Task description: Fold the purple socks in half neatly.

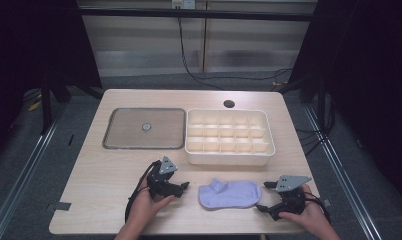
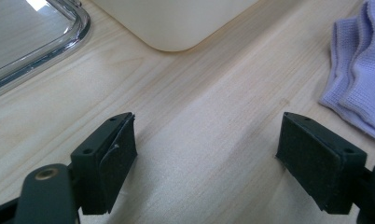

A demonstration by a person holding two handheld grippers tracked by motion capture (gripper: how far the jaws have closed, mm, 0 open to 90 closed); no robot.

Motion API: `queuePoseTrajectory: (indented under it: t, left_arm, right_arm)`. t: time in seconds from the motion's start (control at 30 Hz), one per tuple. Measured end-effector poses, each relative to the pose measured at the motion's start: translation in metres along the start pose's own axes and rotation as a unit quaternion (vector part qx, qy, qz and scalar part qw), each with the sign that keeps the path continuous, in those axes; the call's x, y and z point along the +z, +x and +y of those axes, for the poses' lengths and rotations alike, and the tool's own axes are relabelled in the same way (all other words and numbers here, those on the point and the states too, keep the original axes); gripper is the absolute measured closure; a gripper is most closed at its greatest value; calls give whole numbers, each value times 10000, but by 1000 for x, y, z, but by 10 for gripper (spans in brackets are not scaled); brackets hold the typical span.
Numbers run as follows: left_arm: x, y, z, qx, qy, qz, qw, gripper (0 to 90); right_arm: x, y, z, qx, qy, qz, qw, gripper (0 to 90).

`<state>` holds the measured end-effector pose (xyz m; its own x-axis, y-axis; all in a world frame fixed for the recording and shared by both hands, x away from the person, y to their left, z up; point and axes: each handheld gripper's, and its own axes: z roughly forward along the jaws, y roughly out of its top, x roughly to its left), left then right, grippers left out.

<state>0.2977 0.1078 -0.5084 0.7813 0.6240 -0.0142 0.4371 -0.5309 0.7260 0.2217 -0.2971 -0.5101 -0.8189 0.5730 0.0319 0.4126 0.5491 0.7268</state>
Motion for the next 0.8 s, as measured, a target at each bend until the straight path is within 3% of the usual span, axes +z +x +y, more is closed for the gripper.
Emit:
queuePoseTrajectory:
  t: [0.33,0.8]
  left_arm:
    - [0,0,0,68,45,0,10000,162]
    - [-2,-1,-2,6,57,-49,10000,147]
  right_arm:
    - [0,0,0,-15,-2,-15,10000,141]
    - [-1,1,-1,22,-15,-43,10000,142]
